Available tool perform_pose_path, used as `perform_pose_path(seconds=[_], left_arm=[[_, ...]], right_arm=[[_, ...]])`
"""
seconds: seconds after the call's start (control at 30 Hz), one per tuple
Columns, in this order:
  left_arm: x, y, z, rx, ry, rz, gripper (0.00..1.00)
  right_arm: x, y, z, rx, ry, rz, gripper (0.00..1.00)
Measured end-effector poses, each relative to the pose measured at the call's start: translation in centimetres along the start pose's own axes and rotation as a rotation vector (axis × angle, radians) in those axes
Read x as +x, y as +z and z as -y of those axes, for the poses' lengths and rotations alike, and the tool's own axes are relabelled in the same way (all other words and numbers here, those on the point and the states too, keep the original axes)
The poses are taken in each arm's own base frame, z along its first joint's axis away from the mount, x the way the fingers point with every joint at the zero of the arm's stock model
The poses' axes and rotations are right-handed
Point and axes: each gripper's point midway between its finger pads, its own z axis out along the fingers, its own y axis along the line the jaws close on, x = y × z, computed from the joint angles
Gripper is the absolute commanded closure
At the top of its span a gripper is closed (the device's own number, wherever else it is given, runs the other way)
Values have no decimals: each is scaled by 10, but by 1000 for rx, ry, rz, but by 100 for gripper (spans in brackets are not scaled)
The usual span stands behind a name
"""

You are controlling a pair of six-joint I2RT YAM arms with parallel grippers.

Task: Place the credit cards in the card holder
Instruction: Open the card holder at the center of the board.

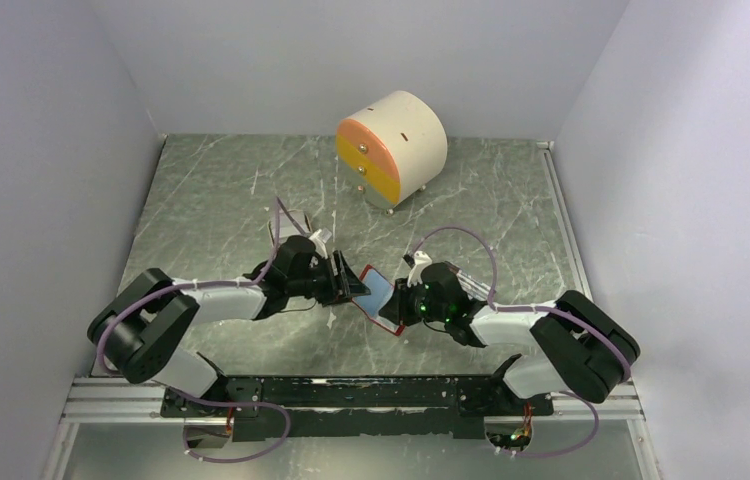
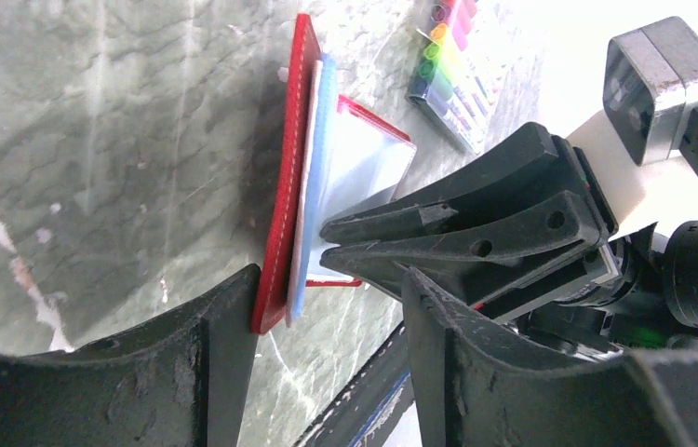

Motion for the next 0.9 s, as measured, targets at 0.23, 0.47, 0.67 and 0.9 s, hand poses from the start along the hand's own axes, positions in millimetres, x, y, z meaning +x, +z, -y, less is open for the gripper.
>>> perform_pose_path(seconds=[0.23, 0.47, 0.67, 0.9], left_arm=[[0, 5, 5, 36, 35, -13, 43], [-16, 14, 16, 30, 95, 4, 79], [-19, 17, 10, -11, 112, 5, 91], [-5, -1, -5, -75, 110, 25, 91]], right_arm=[[0, 0, 0, 0, 0, 0, 77], [1, -2, 0, 3, -1, -5, 77], [3, -6, 0, 7, -4, -18, 74], [0, -10, -6, 3, 0, -35, 71]])
